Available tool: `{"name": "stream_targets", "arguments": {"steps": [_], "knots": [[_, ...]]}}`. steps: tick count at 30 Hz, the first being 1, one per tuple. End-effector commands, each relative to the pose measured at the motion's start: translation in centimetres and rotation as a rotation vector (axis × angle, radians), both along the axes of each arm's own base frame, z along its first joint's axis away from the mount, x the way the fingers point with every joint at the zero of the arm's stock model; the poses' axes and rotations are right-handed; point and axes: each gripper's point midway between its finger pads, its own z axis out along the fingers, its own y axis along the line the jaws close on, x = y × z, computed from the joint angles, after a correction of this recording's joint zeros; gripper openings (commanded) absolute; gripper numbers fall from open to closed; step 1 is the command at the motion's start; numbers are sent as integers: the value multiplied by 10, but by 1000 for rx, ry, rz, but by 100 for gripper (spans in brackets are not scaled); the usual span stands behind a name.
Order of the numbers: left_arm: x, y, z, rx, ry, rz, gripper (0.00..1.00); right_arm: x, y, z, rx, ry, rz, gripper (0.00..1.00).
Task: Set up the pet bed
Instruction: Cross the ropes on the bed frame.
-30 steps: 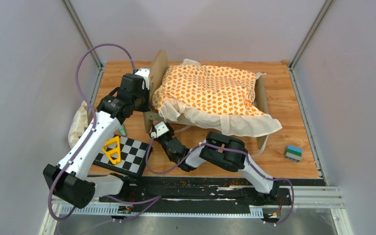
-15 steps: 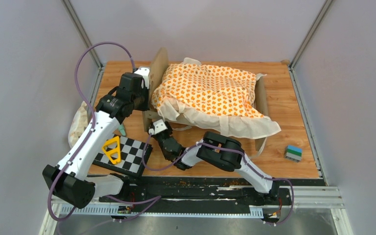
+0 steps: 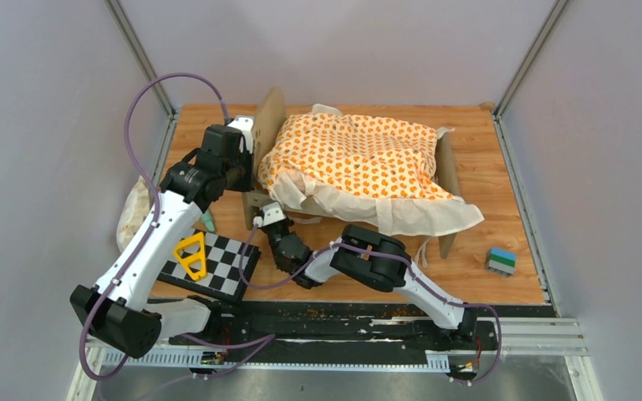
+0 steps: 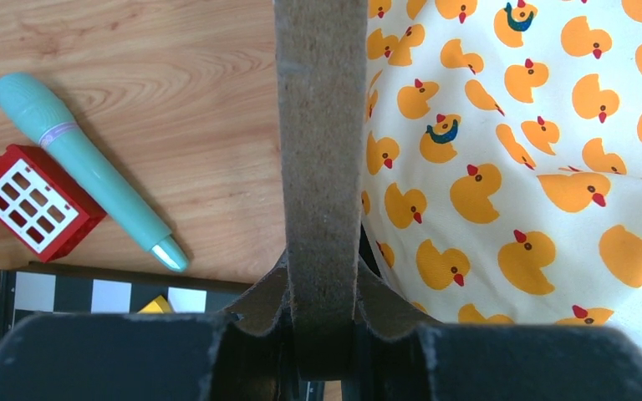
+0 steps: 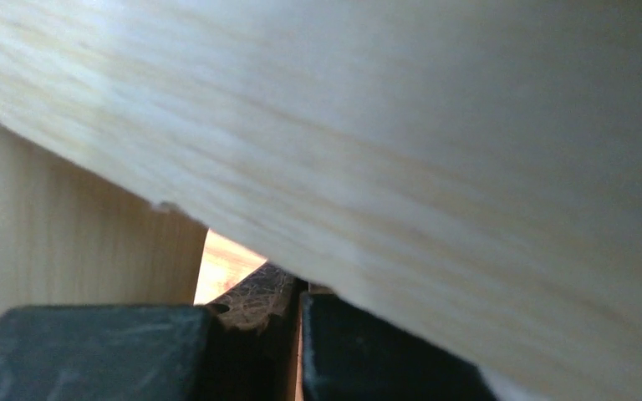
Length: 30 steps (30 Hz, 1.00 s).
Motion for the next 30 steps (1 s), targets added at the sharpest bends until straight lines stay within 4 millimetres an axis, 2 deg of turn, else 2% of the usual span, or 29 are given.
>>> {"name": "stream_targets", "arguments": {"steps": [1,4,13,23,30], "knots": [[3,-32,91,-201,-250,-111,0,-5,-7,39,133,-73,-11,0],[5,-31,92,-193,-251,-107,0,-23,-6,31,99,-74,32,0],[9,-32,88,-185,-242,-102,0,-94,0,7,21,-35,168,0],[11,-31,83,-176,-237,-97,0,-159,-7,-6,2,26,256,0],[14,-31,82,-172,-238,-94,0,-208,-11,-6,2,54,323,0]]}}
